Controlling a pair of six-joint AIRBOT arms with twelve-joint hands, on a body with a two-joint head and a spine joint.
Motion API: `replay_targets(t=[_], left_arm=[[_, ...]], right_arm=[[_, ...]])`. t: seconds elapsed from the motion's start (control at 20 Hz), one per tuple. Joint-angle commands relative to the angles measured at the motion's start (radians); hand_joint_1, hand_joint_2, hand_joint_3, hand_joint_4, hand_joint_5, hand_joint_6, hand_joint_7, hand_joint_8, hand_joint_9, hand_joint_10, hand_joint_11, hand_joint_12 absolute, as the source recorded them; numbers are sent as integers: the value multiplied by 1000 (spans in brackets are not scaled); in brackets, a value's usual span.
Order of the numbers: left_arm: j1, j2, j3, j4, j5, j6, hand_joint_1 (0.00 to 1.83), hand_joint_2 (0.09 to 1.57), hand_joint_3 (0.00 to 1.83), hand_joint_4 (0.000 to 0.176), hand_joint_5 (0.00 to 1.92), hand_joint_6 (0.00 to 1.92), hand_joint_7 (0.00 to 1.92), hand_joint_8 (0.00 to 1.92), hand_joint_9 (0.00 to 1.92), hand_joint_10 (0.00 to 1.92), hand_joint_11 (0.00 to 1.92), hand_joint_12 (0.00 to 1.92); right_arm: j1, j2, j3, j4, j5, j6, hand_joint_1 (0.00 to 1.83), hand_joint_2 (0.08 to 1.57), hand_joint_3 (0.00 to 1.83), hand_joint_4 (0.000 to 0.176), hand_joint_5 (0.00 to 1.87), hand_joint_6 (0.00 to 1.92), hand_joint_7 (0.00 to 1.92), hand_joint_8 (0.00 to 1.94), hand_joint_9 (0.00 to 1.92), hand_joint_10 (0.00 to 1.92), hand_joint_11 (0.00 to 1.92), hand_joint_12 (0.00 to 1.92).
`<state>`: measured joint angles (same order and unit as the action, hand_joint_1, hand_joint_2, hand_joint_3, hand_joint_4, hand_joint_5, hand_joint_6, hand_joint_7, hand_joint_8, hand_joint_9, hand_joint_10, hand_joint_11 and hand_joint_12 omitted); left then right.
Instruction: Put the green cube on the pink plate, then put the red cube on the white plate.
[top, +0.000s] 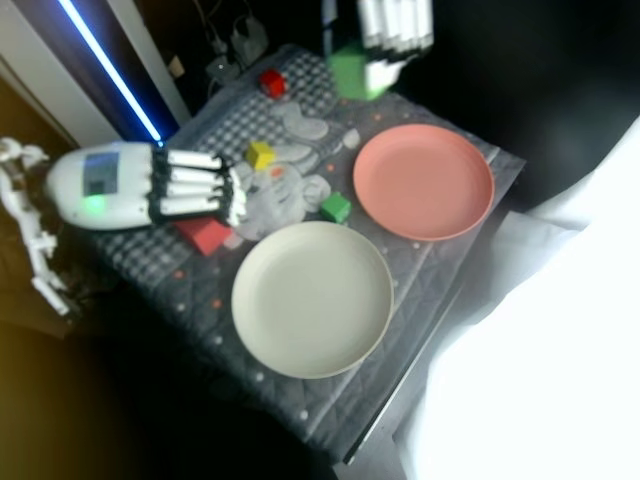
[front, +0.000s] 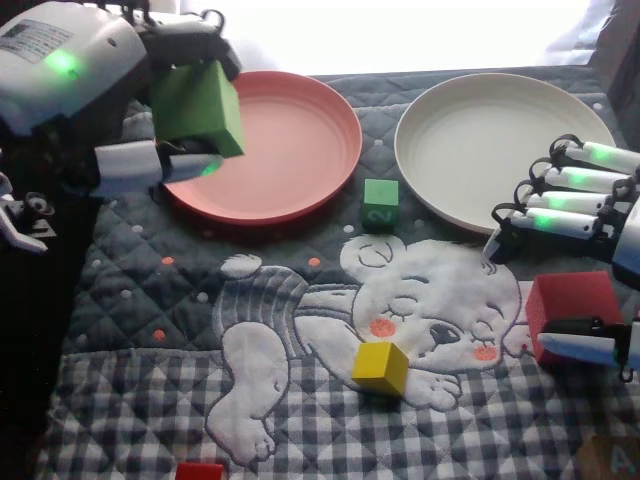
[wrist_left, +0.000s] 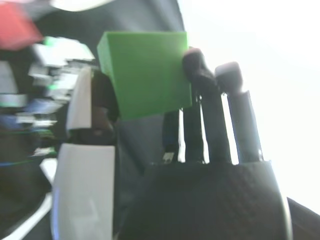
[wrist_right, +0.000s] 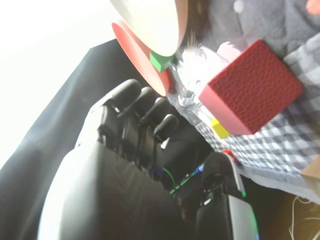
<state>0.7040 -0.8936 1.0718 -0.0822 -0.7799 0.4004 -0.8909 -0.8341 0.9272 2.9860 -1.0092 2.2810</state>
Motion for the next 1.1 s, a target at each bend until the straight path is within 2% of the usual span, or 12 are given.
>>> replay_targets(t=[0.0,0.05,0.2,0.35,0.6,0.7,0.75,0.8,0.85,0.9,0.95,1.05], left_arm=[[-19,-11,10,-7,-87,-3,1177,1237,0,0,718,1230,810,1451,671,1341,487,1809],[-37,-37,41,-16,-55,-3,1164,1241,0,0,726,1249,788,1451,640,1298,447,1748],[-91,-96,109,-29,39,-3,1149,1246,0,0,697,1357,793,1365,693,1193,532,1655],[-152,-153,176,-31,131,-3,1169,1233,0,0,700,1316,838,1348,771,1192,623,1637],[-202,-230,275,-41,244,-3,1203,1234,0,0,735,1165,818,1509,747,1561,636,1898],[-217,-260,311,-41,293,-3,1166,1252,1,0,707,1247,772,1518,614,1512,450,1912],[-219,-266,317,-41,300,-3,1196,1242,0,0,704,1210,805,1504,609,1514,419,1913],[-221,-274,326,-41,312,-3,1285,1224,0,0,553,737,767,1419,634,1622,510,1919],[-223,-283,337,-41,329,-3,1204,1252,3,0,654,1259,729,1442,685,1676,624,1921],[-223,-286,341,-41,335,-3,1003,1161,0,0,598,803,664,1167,606,1471,529,1832],[-223,-289,343,-41,342,-3,926,1112,0,0,613,559,622,919,524,1235,391,1735],[-223,-292,344,-43,345,-3,878,1028,0,0,507,307,488,378,335,842,143,1624]], right_arm=[[7,-1,6,23,-110,11,597,1235,1,0,250,914,341,749,195,926,0,1471],[7,-3,7,23,-110,11,598,1223,0,0,263,936,341,802,180,1012,0,1564],[7,-4,7,23,-110,11,605,1205,0,0,248,980,310,953,182,1103,0,1591],[7,-6,8,23,-110,11,541,1208,0,0,274,949,346,905,221,1033,0,1583],[7,-10,10,23,-110,11,518,1217,1,0,316,931,366,947,233,1074,0,1605],[7,-10,11,23,-110,11,502,1225,3,0,334,893,396,880,246,1053,0,1629],[7,-10,11,23,-110,11,507,1242,10,0,334,896,387,870,224,1055,0,1609],[7,-10,11,23,-110,11,530,1249,12,0,324,900,375,859,211,1049,0,1588],[7,-12,11,23,-110,11,541,1245,8,0,321,893,387,814,209,1014,0,1545],[7,-12,11,23,-110,11,554,1247,6,0,306,884,377,759,183,965,0,1479],[7,-12,11,23,-110,11,548,1254,7,0,296,875,380,724,188,936,0,1464],[7,-10,11,23,-110,11,591,1251,3,0,297,866,396,692,195,902,0,1453]])
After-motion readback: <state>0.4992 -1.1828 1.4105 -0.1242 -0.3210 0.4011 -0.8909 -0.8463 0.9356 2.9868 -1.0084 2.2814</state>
